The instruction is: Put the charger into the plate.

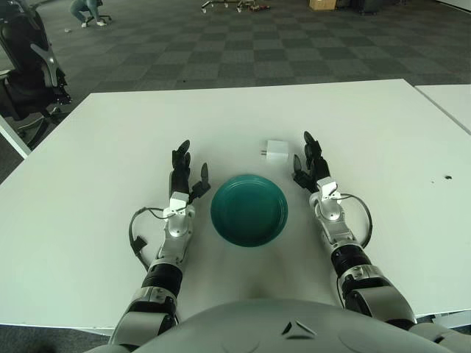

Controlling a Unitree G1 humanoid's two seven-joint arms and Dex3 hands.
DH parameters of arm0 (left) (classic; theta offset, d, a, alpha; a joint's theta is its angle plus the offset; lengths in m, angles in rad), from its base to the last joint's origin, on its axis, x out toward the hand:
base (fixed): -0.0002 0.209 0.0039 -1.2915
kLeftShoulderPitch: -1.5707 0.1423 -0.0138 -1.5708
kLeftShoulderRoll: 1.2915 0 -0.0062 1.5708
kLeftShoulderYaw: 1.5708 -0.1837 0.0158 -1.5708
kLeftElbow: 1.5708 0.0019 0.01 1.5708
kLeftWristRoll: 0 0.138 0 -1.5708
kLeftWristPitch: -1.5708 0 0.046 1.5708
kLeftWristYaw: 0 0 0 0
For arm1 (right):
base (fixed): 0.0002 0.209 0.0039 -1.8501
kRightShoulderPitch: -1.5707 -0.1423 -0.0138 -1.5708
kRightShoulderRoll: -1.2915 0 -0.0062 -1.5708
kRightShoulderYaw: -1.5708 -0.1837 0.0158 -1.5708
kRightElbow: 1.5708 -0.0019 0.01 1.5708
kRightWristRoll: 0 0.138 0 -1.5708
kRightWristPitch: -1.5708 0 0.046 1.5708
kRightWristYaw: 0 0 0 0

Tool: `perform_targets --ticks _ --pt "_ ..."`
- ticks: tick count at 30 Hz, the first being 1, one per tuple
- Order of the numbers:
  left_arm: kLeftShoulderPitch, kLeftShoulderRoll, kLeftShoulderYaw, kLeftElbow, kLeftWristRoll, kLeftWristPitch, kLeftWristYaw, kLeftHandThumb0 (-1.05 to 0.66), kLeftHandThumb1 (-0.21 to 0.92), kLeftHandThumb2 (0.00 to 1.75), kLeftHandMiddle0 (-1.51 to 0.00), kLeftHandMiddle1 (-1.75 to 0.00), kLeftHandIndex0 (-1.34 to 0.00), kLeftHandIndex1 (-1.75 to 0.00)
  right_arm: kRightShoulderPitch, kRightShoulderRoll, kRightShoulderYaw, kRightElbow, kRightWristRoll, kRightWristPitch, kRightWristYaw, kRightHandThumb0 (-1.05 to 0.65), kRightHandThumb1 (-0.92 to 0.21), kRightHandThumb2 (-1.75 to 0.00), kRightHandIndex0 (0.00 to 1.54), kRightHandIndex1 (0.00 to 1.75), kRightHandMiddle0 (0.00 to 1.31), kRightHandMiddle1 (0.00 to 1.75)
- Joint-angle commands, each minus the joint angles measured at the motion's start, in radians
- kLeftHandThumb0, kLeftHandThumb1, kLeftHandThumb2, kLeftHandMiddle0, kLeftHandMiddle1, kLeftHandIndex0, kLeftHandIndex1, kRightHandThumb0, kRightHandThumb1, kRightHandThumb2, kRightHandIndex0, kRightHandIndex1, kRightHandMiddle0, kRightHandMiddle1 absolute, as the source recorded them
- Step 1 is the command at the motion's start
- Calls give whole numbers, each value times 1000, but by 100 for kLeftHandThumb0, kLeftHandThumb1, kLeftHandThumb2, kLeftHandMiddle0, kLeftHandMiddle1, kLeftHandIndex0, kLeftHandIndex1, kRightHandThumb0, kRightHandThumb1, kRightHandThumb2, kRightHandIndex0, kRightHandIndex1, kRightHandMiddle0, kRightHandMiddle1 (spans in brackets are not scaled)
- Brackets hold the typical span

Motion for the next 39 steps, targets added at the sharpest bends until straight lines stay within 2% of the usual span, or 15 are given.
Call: perform_targets --ticks 1,4,6,8,11,14,18,22,27,34,39 --pt "144 -27 -22 169 16 -31 -21 -73 92 85 -36 -4 0 -72 -33 -78 12 0 -118 -10 -145 -81 -92 -79 12 4 0 36" --pt "142 -27 -27 162 16 -19 -28 -75 92 86 -36 -4 0 -72 -103 -126 58 49 -246 -91 -312 -81 -92 -76 14 4 0 37" --pt "141 -28 -29 160 16 -17 -31 -77 92 87 -35 -3 0 -71 -178 -161 103 93 -333 -100 -411 -79 -92 -73 16 5 0 38" --pt "140 -29 -32 160 18 -19 -31 -78 92 87 -34 -3 0 -70 -241 -182 142 133 -393 -84 -471 -78 -92 -70 17 5 0 38" --pt "141 -32 -39 156 25 -24 -30 -79 92 87 -33 -2 0 -68 -348 -195 212 180 -486 -10 -523 -79 -92 -67 17 4 0 36" --pt "140 -38 -44 151 28 -22 -30 -80 92 87 -33 -2 0 -67 -413 -196 259 226 -536 32 -547 -81 -92 -64 17 3 0 36" --pt "139 -45 -49 146 27 -19 -31 -80 92 87 -32 -1 0 -67 -490 -174 323 299 -583 91 -552 -84 -92 -60 17 3 0 40" --pt "143 -51 -59 131 28 -20 -33 -82 92 85 -30 0 0 -67 -579 -130 410 376 -644 180 -515 -90 -92 -60 19 3 0 45" --pt "149 -59 -70 106 31 -9 -27 -82 92 82 -28 0 0 -65 -657 -102 503 458 -690 233 -418 -96 -92 -61 20 3 0 46" --pt "155 -63 -80 81 34 9 -19 -81 92 78 -26 0 0 -62 -721 -88 560 527 -690 262 -315 -99 -92 -62 20 2 0 43" --pt "155 -63 -81 75 36 14 -16 -81 92 76 -26 0 0 -60 -755 -77 593 551 -691 285 -277 -99 -92 -63 18 1 0 40"
